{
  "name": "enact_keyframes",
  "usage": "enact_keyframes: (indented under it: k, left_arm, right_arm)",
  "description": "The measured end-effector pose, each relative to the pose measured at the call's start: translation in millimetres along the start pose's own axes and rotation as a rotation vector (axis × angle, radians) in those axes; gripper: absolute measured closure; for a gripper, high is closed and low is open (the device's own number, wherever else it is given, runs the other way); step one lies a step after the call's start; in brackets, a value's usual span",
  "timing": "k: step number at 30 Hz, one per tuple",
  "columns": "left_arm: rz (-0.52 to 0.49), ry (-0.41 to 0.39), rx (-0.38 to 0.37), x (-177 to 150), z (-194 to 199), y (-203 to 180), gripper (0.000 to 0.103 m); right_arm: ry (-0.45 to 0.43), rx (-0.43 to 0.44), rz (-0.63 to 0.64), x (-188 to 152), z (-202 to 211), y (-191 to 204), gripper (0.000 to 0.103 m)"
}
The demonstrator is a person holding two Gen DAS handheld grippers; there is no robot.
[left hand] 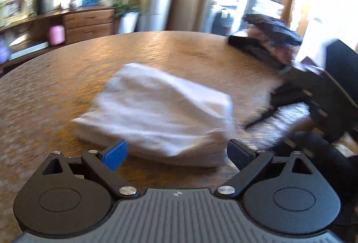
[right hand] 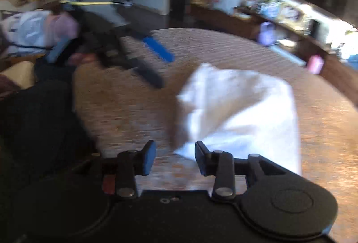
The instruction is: Fold clothes
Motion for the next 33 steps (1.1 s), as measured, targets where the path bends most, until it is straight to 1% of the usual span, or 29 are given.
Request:
enact_keyframes:
  k: [3, 5, 7, 10, 12, 15, 16, 18, 22, 24, 27, 29, 32, 33]
  left_arm:
    - [-0.065, -0.007, -0.079, 0, -9, -33, 0.006]
    - [-0.100, -0.005, -0.122, -1, -17, -51, 0.006]
    - [-0.116, 0.017, -0.137, -2, -30, -61, 0.006]
    - [-0.091, 0.061, -0.154, -5, -46, -63, 0.006]
    - [-0.087, 0.068, -0.161, -5, -51, -65, 0.006]
    - [-0.142, 0.049, -0.126, 3, -54, -66, 0.006]
    - [-0.136, 0.050, -0.130, 6, -56, -64, 0.006]
    - [-0.109, 0.059, -0.151, 8, -60, -60, 0.006]
    - [-0.112, 0.100, -0.241, 0, -63, -66, 0.006]
    - [-0.144, 0.117, -0.268, -8, -59, -73, 0.006]
    - [-0.139, 0.150, -0.306, -22, -55, -81, 0.006]
    - [-0.141, 0.164, -0.319, -29, -53, -86, 0.006]
    - [-0.145, 0.186, -0.337, -39, -50, -94, 0.006]
    - [-0.161, 0.180, -0.323, -38, -46, -95, 0.006]
  right_arm:
    - [-0.035, -0.168, -0.089, 2, 8, -25, 0.000]
    - [-0.072, -0.200, -0.195, 3, 12, -46, 0.000]
    - [-0.087, -0.204, -0.272, 3, 14, -60, 0.000]
    - [-0.113, -0.204, -0.295, 6, 13, -69, 0.000]
    - [-0.122, -0.208, -0.294, 7, 9, -74, 0.000]
    - [-0.122, -0.205, -0.310, 7, 0, -82, 0.000]
    - [-0.120, -0.198, -0.317, 7, -4, -83, 0.000]
    - [-0.116, -0.187, -0.328, 8, -11, -85, 0.000]
    - [-0.095, -0.179, -0.353, 4, -19, -87, 0.000]
    - [-0.083, -0.176, -0.366, 0, -23, -88, 0.000]
    - [-0.064, -0.172, -0.385, -5, -28, -89, 0.000]
    - [-0.052, -0.170, -0.398, -9, -31, -90, 0.000]
    - [-0.047, -0.193, -0.395, -5, -27, -90, 0.000]
    - [-0.045, -0.201, -0.394, -4, -26, -91, 0.000]
Point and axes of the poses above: each gripper's, at about its wrist camera, not at the fingertips, and z roughly against the way its jaws point, y to its left, x to its top, the point moved 5 cm from there along -z, roughly the way its jaws point, and after that the axes turned 8 degrees about -z, right-handed, at the moved point
